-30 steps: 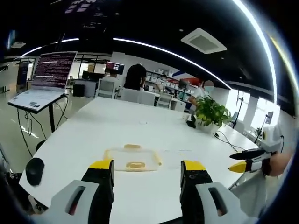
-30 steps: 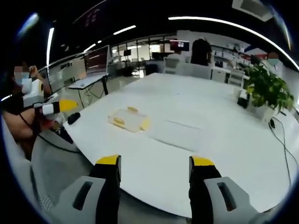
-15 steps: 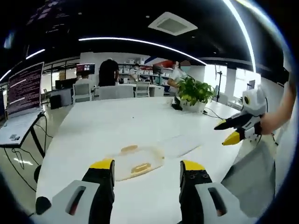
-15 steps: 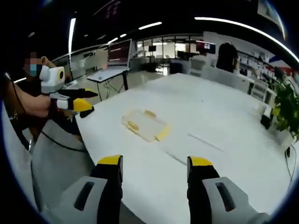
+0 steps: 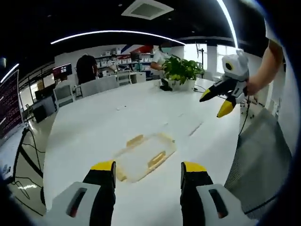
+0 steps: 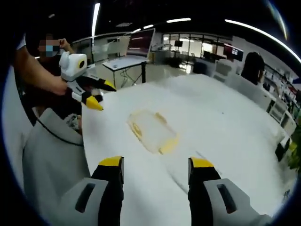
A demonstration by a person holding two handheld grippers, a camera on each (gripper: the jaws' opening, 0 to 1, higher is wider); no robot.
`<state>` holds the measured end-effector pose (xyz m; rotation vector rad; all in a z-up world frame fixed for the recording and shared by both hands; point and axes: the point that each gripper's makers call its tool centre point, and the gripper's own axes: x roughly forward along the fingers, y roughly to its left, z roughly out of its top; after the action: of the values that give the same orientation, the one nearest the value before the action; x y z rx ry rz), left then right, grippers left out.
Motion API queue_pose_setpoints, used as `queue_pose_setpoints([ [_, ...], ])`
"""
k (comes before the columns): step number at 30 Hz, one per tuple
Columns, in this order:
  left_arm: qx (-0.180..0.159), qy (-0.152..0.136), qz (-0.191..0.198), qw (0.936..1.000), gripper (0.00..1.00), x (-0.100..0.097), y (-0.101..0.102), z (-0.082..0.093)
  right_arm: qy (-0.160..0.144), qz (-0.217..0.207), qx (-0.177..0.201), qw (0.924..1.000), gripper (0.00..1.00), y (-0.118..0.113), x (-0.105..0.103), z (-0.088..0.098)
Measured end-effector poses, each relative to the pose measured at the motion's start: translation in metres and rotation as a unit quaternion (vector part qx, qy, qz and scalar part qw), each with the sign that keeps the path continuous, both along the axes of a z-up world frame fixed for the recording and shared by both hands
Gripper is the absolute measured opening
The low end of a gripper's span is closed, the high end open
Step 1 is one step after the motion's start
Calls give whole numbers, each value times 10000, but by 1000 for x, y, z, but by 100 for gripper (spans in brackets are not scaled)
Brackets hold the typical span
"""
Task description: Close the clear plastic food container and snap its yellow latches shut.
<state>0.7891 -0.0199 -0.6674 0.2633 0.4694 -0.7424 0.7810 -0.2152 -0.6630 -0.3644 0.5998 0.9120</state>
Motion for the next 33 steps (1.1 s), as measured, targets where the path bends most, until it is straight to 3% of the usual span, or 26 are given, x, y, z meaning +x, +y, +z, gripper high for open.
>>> queue_pose_setpoints([
  [6, 368, 54, -694, 9969, 50, 11, -2, -12, -24, 775, -322, 9965, 53, 17, 11, -11],
  [15, 790, 258, -1596, 9837, 50, 29, 2, -35, 61, 1526, -676, 9860, 52, 37, 33, -27],
  [20, 1110, 386, -2153, 9694, 50, 39, 4, -49, 111, 1874, -936, 9777, 52, 43, 45, -40],
  [28, 1352, 459, -2494, 9578, 50, 65, 14, -63, 195, 2273, -1267, 9653, 52, 53, 63, -60],
  [33, 1635, 509, -2978, 9391, 50, 74, 16, -73, 277, 2536, -1518, 9549, 51, 57, 72, -73],
])
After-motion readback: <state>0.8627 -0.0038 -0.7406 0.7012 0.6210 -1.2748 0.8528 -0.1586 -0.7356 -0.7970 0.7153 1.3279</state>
